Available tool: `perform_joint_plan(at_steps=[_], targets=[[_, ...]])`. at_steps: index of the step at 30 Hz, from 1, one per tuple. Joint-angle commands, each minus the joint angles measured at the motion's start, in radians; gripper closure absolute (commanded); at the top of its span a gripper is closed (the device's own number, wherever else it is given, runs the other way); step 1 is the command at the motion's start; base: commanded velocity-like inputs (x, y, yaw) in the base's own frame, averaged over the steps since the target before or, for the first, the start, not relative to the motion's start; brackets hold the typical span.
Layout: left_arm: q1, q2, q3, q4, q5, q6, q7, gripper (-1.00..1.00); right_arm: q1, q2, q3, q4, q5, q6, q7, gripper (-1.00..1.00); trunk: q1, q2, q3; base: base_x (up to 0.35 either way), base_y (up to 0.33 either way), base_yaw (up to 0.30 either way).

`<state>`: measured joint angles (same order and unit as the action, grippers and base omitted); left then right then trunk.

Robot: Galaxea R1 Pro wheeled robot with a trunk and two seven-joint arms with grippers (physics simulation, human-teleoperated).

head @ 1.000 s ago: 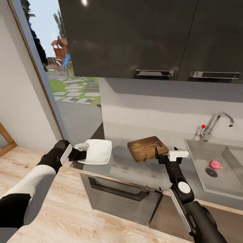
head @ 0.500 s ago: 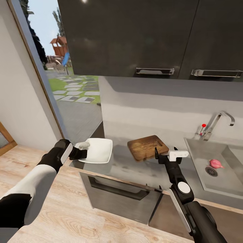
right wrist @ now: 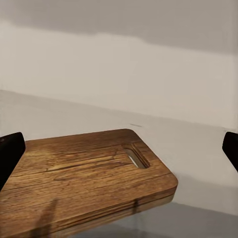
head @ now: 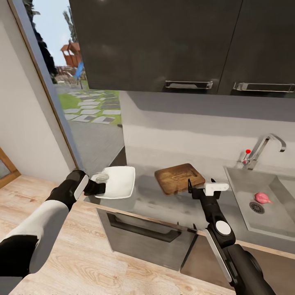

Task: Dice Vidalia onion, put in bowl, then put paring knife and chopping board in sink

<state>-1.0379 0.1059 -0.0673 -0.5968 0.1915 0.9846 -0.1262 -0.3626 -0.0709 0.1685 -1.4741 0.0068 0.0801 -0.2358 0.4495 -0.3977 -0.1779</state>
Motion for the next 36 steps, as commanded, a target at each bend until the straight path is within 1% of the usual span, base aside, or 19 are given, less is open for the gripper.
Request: perform_joint_plan(at_steps=[1,20,24,30,32,36], targets=[[-0.001,0.001,-0.006,0.0,0.009,0.003,0.003,-1.0,-0.001,-0.001,0.003,-0.002,0.001,0.007,-0.008,-1.0,0.001,-0.002,-0.002,0.0,0.0,0.0],[-0.001,0.003,-0.006,-0.006,0.009,0.003,0.002,-1.0,-0.001,-0.001,0.003,-0.002,0.001,0.007,-0.008,-1.0,0.001,-0.002,-0.002,0.0,0.0,0.0],[-0.001,0.003,-0.007,-0.019,0.009,0.003,0.002,-1.0,-0.001,-0.001,0.003,-0.002,0.001,0.007,-0.008,-1.0,0.001,-0.002,-0.002,0.0,0.0,0.0],[-0.001,0.009,-0.008,-0.095,0.009,0.001,-0.001,-1.0,-0.001,-0.001,0.003,-0.002,0.001,0.007,-0.008,-1.0,0.001,-0.002,-0.002,0.0,0.0,0.0],[-0.001,0.016,-0.008,-0.134,0.009,-0.005,-0.002,-1.0,-0.001,-0.001,0.003,-0.002,0.001,0.007,-0.007,-1.0,0.001,-0.002,-0.002,0.0,0.0,0.0],[-0.001,0.026,-0.009,-0.171,0.009,-0.014,-0.002,-1.0,-0.001,-0.001,0.003,-0.002,0.001,0.007,-0.007,-1.0,0.001,-0.002,-0.002,0.0,0.0,0.0]])
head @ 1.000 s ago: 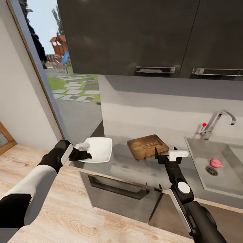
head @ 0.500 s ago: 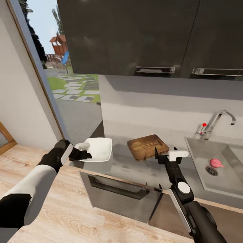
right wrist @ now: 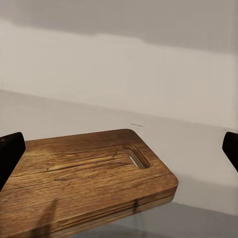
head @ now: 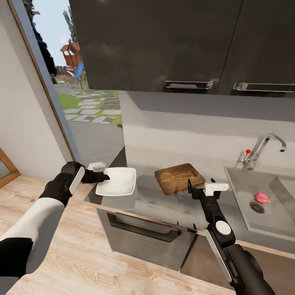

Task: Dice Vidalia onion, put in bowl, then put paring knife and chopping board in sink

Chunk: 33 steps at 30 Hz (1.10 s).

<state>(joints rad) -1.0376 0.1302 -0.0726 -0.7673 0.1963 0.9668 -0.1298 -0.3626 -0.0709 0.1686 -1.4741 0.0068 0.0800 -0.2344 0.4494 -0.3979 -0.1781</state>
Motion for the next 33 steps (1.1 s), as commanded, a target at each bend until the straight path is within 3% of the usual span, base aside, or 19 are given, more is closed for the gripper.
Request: perform_joint_plan(at_steps=[1,11,21,25,30,33], targets=[[-0.001,0.002,-0.004,-0.005,0.005,0.003,0.001,-1.0,-0.001,-0.001,0.003,-0.002,0.001,0.007,-0.008,-1.0,0.001,-0.002,-0.002,0.0,0.0,0.0],[0.003,0.012,-0.003,-0.055,0.005,-0.023,0.0,-1.0,-0.001,-0.001,0.003,-0.002,0.001,0.007,-0.008,-1.0,0.001,-0.002,-0.002,0.0,0.0,0.0],[0.017,0.025,-0.004,-0.063,0.005,-0.27,0.006,-1.0,-0.001,-0.001,0.003,-0.002,0.001,0.007,-0.008,-1.0,0.001,-0.002,-0.002,0.0,0.0,0.0],[0.029,0.027,-0.004,-0.066,0.005,-0.337,0.006,-1.0,-0.001,-0.001,0.003,-0.002,0.001,0.006,-0.008,-1.0,0.001,-0.002,-0.002,0.0,0.0,0.0],[0.077,0.026,-0.004,-0.099,0.005,-0.508,0.007,-1.0,-0.001,-0.001,0.003,-0.002,0.001,0.006,-0.008,-1.0,0.001,-0.002,-0.002,0.0,0.0,0.0],[0.105,0.026,-0.004,-0.133,0.005,-0.566,0.007,-1.0,-0.001,-0.001,0.003,-0.002,0.001,0.006,-0.007,-1.0,0.001,-0.002,-0.002,0.0,0.0,0.0]])
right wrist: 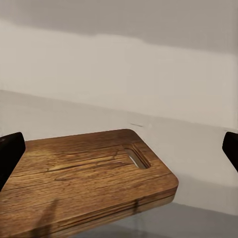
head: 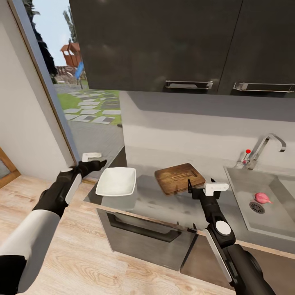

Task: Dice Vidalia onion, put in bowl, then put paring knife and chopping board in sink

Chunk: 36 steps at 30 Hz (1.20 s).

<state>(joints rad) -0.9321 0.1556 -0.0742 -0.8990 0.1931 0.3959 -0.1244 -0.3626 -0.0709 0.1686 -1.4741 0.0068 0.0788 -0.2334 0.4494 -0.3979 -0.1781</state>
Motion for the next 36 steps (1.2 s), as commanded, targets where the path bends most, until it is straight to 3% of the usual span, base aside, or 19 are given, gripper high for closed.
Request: perform_joint_plan(at_steps=[1,10,19,26,29,30,32,33,35,36], targets=[[0.009,0.001,-0.002,-0.015,0.008,-0.007,0.002,-1.0,-0.001,-0.001,0.003,-0.002,0.001,0.007,-0.008,-1.0,0.001,-0.002,-0.002,0.0,0.0,0.0],[0.133,-0.004,-0.004,-0.239,0.009,-0.057,0.002,-1.0,-0.001,-0.001,0.003,-0.002,0.001,0.009,-0.006,-1.0,0.001,-0.002,-0.002,0.0,0.0,0.0],[0.197,-0.009,-0.005,-0.351,0.009,-0.063,0.004,-1.0,-0.001,-0.003,0.002,-0.002,0.001,0.009,0.006,-1.0,0.001,-0.002,-0.002,0.0,0.0,0.0],[0.208,-0.021,-0.005,-0.369,0.009,-0.064,0.004,-1.0,-0.001,-0.037,-0.019,-0.002,0.002,0.009,0.138,-1.0,0.001,-0.002,-0.002,0.0,0.0,0.0],[0.21,-0.03,-0.005,-0.371,0.009,-0.064,0.003,-1.0,-0.001,-0.072,-0.063,-0.002,0.002,0.01,0.27,-1.0,0.001,-0.002,-0.002,0.0,0.0,0.0],[0.21,-0.034,-0.006,-0.372,0.009,-0.064,0.003,-1.0,-0.001,-0.085,-0.098,-0.002,0.002,0.01,0.336,-1.0,0.001,-0.002,-0.002,0.0,0.0,0.0],[0.211,-0.037,-0.006,-0.374,0.009,-0.064,0.003,-1.0,-0.001,-0.093,-0.139,-0.002,0.002,0.01,0.398,-1.0,0.001,-0.002,-0.002,0.0,0.0,0.0],[0.211,-0.039,-0.007,-0.38,0.009,-0.064,0.003,-1.0,-0.001,-0.098,-0.185,-0.002,0.002,0.01,0.453,-1.0,0.001,-0.002,-0.002,0.0,0.0,0.0],[0.212,-0.04,-0.006,-0.389,0.009,-0.064,0.002,-1.0,-0.001,-0.101,-0.23,-0.002,0.002,0.01,0.505,-1.0,0.001,-0.002,-0.002,0.0,0.0,0.0],[0.216,-0.041,-0.007,-0.401,0.009,-0.064,0.002,-1.0,-0.001,-0.103,-0.27,-0.002,0.002,0.011,0.554,-1.0,0.001,-0.002,-0.002,0.0,0.0,0.0]])
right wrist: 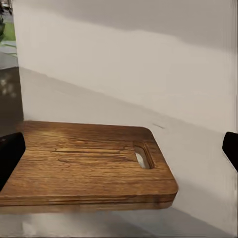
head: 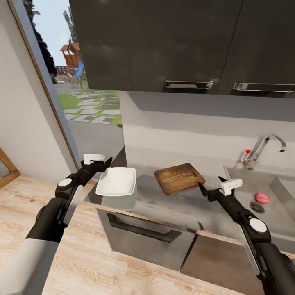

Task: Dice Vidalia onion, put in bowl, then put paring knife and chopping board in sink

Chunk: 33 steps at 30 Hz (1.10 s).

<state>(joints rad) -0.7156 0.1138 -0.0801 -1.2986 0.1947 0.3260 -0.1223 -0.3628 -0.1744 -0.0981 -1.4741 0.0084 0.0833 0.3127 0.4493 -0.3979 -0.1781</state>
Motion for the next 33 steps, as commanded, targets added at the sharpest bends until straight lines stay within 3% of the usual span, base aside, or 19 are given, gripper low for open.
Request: perform_joint_plan(at_steps=[1,6,12,19,26,33], targets=[[0.003,0.0,-0.001,-0.009,0.008,0.006,0.0,-1.0,-0.001,0.0,-0.022,-0.002,0.001,0.006,0.031,-1.0,0.001,-0.002,-0.002,0.0,0.0,0.0],[0.041,-0.001,-0.006,-0.085,0.008,0.008,0.0,-1.0,0.0,-0.003,-0.124,-0.002,0.0,0.008,0.168,-1.0,0.001,-0.002,-0.002,0.0,0.0,0.0],[0.06,-0.005,-0.013,-0.125,0.008,0.012,0.0,-1.0,0.0,-0.003,-0.179,-0.002,-0.001,0.009,0.232,-1.0,0.001,-0.002,-0.002,0.0,-0.037,0.0],[0.062,-0.012,-0.013,-0.128,0.008,0.019,-0.002,-1.0,-0.001,-0.004,-0.188,-0.002,-0.001,0.011,0.238,-1.0,0.001,-0.002,-0.002,0.0,-0.262,0.0],[0.062,-0.017,-0.013,-0.137,0.008,0.088,-0.002,-1.0,-0.001,-0.004,-0.192,-0.002,0.0,0.016,0.237,-1.0,0.001,-0.002,-0.002,0.0,-0.307,0.0],[0.062,-0.022,-0.022,-0.141,0.008,0.111,-0.002,-1.0,0.0,-0.004,-0.194,-0.002,-0.001,0.018,0.235,-1.0,0.001,-0.002,-0.002,0.0,-0.294,0.0]])
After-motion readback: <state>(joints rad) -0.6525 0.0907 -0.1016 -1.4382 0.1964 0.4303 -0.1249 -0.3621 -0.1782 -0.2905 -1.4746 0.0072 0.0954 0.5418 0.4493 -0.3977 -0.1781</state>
